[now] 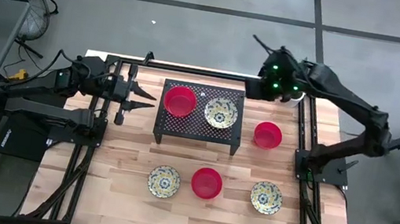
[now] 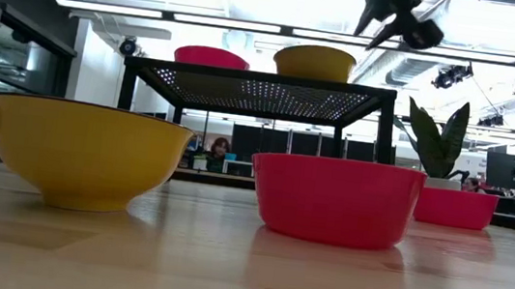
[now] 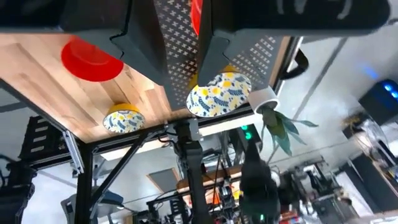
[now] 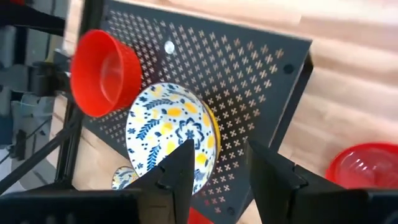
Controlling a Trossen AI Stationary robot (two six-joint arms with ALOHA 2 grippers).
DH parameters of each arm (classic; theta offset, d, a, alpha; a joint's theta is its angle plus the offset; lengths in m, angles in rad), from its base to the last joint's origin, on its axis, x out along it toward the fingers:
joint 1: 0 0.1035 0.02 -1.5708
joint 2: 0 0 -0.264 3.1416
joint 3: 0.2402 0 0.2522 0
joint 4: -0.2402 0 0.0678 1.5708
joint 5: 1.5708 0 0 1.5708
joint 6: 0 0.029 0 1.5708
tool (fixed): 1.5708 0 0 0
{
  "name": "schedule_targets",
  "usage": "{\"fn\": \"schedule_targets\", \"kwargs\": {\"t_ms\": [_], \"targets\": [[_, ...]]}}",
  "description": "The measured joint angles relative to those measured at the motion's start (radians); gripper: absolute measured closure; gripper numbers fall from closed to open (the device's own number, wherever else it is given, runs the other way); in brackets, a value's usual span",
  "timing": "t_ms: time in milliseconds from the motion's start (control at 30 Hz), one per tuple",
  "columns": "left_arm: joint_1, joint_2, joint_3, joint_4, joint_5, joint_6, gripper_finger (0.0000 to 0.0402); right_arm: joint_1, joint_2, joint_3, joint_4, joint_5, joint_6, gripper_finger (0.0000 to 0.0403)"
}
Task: Pick & Place Mini bowls
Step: Stack the left yellow patterned bowl on top of the yellow patterned bowl on the shelf
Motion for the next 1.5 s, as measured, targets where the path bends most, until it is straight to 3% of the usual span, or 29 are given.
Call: {"fn": "schedule_targets", "kwargs": {"t_ms": [300,600,900,1133,1500], "targets": [[0.000,0.000,0.000,-0.037,0.001,-0.235,0.0318,0.034,-0.109,0.000,-0.013,0.020,-0.175,0.0274],[-0.034,0.005,0.000,-0.290,-0.022,-0.497,0.0318,0.118,-0.172,0.001,-0.135,0.017,-0.312,0.0274],[-0.312,0.073,-0.001,-0.315,-0.283,-0.753,0.0318,0.206,-0.198,0.001,-0.198,0.029,-0.409,0.0274],[-0.549,0.200,-0.001,-0.274,-0.472,-0.933,0.0318,0.278,-0.201,0.001,-0.220,0.032,-0.487,0.0274],[-0.744,0.392,0.000,-0.183,-0.576,-1.153,0.0318,0.404,-0.201,0.001,-0.241,0.072,-0.514,0.0274]]}}
